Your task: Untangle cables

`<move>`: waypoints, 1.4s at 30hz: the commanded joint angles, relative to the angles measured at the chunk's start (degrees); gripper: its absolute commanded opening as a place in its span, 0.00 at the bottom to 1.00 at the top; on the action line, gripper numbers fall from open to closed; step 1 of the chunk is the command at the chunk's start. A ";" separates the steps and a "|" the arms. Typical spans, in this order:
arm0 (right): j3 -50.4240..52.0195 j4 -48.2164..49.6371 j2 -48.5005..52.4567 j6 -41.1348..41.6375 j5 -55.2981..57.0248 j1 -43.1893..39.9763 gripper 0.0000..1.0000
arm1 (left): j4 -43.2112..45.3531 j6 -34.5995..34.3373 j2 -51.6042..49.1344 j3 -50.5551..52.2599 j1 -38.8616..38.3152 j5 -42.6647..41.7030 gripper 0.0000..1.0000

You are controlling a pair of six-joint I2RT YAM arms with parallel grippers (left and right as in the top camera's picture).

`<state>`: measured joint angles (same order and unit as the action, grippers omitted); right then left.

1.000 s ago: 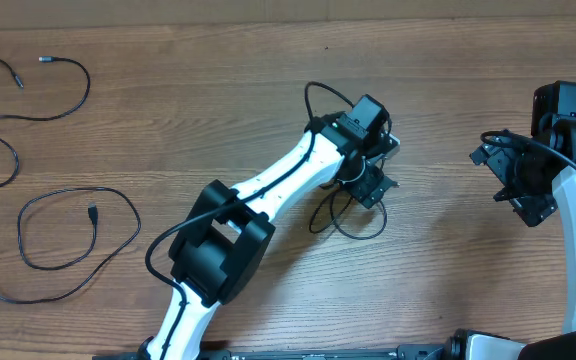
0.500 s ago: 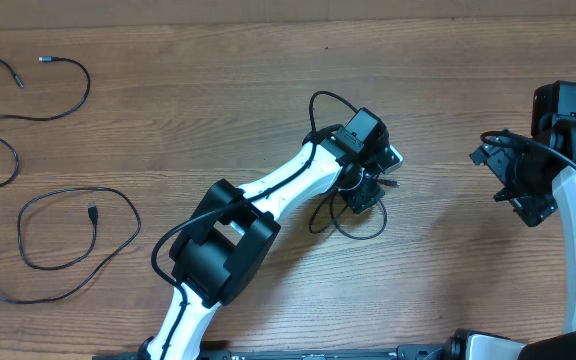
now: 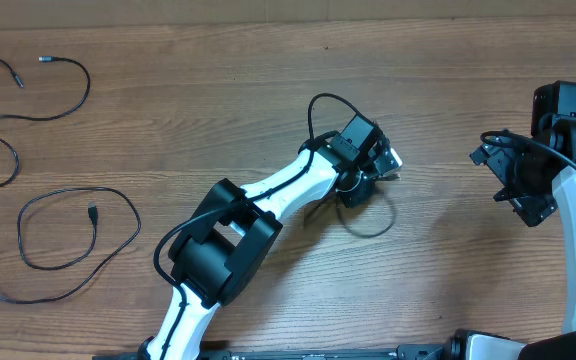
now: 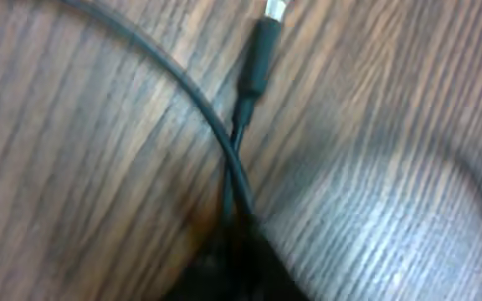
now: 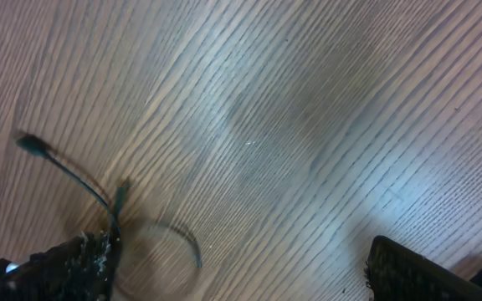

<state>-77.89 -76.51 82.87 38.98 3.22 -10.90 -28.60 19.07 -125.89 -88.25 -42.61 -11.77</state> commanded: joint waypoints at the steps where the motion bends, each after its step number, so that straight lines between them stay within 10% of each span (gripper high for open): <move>1: -1.20 0.11 -1.09 -0.20 0.59 -0.44 1.00 | -0.74 0.63 -0.33 2.03 0.50 1.92 0.04; 21: -1.20 0.11 -1.09 -0.20 0.57 -0.44 1.00 | -15.45 -11.82 10.86 -13.57 23.74 32.11 0.04; 32: -1.20 0.11 -1.09 -0.20 0.57 -0.44 1.00 | -19.41 -21.31 11.52 -12.28 44.85 30.53 0.04; 42: -1.20 0.11 -1.11 -0.20 0.57 -0.44 1.00 | -17.05 -17.00 11.21 -12.24 52.61 3.78 0.04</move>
<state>-77.89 -76.51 82.87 39.00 3.22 -10.90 -46.46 -0.49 -114.78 -100.86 10.39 4.97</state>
